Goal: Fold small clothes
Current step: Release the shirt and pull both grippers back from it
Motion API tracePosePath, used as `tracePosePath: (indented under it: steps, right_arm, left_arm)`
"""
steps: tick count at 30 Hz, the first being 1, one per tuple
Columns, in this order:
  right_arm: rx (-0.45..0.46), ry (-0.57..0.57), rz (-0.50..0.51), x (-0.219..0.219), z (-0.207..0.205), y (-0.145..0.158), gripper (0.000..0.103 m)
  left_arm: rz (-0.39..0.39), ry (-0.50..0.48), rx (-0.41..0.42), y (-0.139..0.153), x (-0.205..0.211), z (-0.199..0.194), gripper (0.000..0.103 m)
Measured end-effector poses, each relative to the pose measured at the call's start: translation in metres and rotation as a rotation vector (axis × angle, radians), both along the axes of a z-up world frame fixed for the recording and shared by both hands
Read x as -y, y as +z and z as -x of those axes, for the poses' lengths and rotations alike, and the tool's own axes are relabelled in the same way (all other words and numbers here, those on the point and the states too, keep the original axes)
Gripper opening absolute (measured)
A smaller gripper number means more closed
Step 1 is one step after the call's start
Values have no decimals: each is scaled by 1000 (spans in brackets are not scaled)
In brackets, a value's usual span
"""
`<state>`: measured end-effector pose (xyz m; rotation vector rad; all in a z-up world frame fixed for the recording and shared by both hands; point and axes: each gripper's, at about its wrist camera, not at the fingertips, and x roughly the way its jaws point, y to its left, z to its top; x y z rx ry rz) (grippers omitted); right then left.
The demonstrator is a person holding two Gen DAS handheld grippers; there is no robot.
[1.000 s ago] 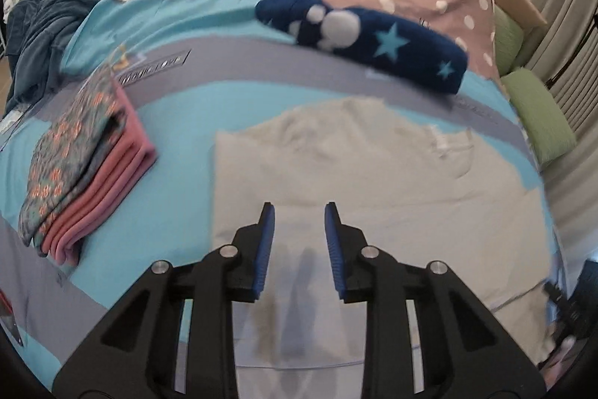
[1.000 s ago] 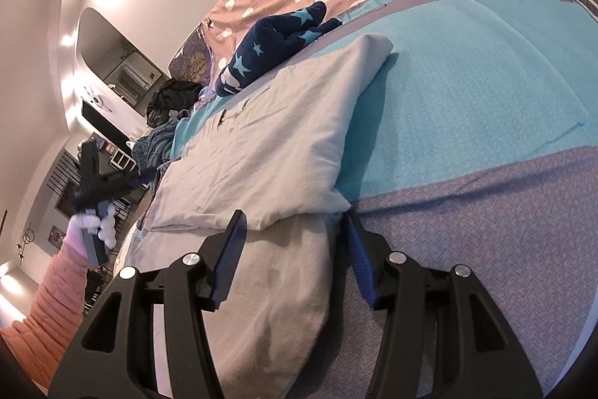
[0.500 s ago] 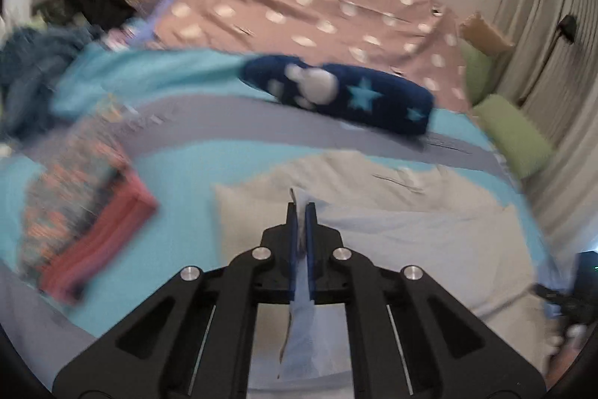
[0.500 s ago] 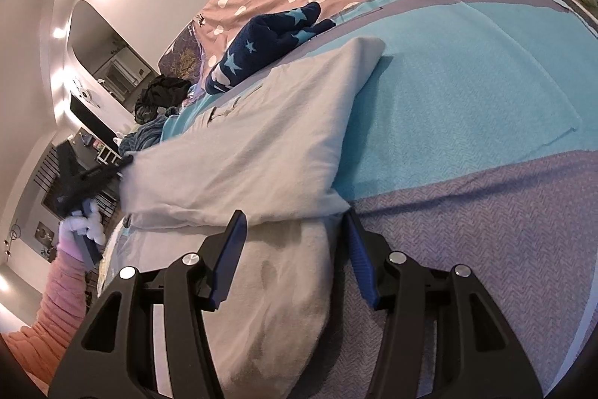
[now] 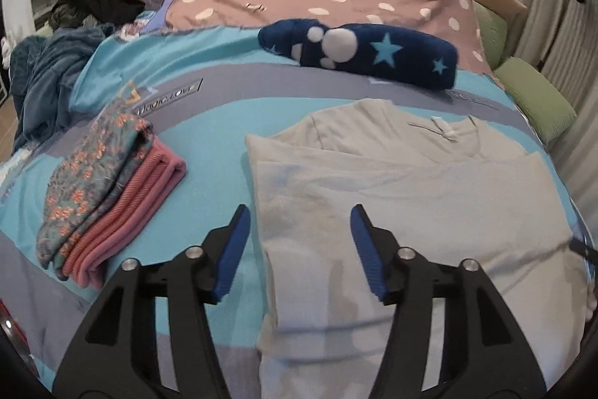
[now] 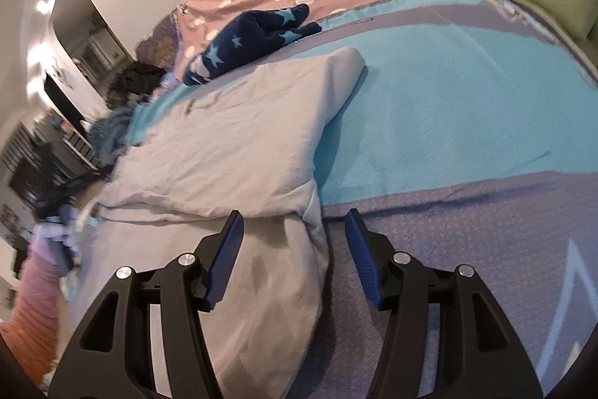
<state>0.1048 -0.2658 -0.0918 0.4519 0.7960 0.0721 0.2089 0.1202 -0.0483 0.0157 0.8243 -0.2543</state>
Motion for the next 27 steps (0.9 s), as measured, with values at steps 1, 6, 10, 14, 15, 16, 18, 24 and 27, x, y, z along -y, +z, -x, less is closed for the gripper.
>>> tracePosePath:
  steps: [1, 6, 10, 14, 15, 16, 18, 24, 27]
  right_arm:
    - [-20, -7, 54, -5, -4, 1, 57]
    - [-80, -82, 187, -9, -10, -3, 34]
    - [-41, -118, 24, 17, 3, -11, 33]
    - [-34, -106, 33, 13, 20, -5, 35]
    - [-32, -99, 11, 13, 25, -5, 35]
    - [-30, -91, -24, 14, 33, -5, 35]
    - [-26, -84, -65, 14, 44, -4, 35]
    - [-22, -46, -138, 3, 75, -2, 35]
    - [-25, -11, -183, -5, 89, -2, 35]
  left_arm:
    - [-13, -14, -3, 0, 1, 4, 65]
    - [-213, -45, -43, -41, 18, 14, 69]
    - [-151, 3, -43, -33, 6, 26, 69]
    - [-52, 10, -18, -20, -18, 58, 69]
    - [-24, 7, -16, -18, -25, 68, 69]
    - [-3, 4, -18, -16, -30, 75, 69]
    - [47, -6, -38, -16, -43, 94, 69]
    - [130, -34, -104, -28, -64, 138, 70]
    - [152, -48, -127, -36, -67, 152, 70]
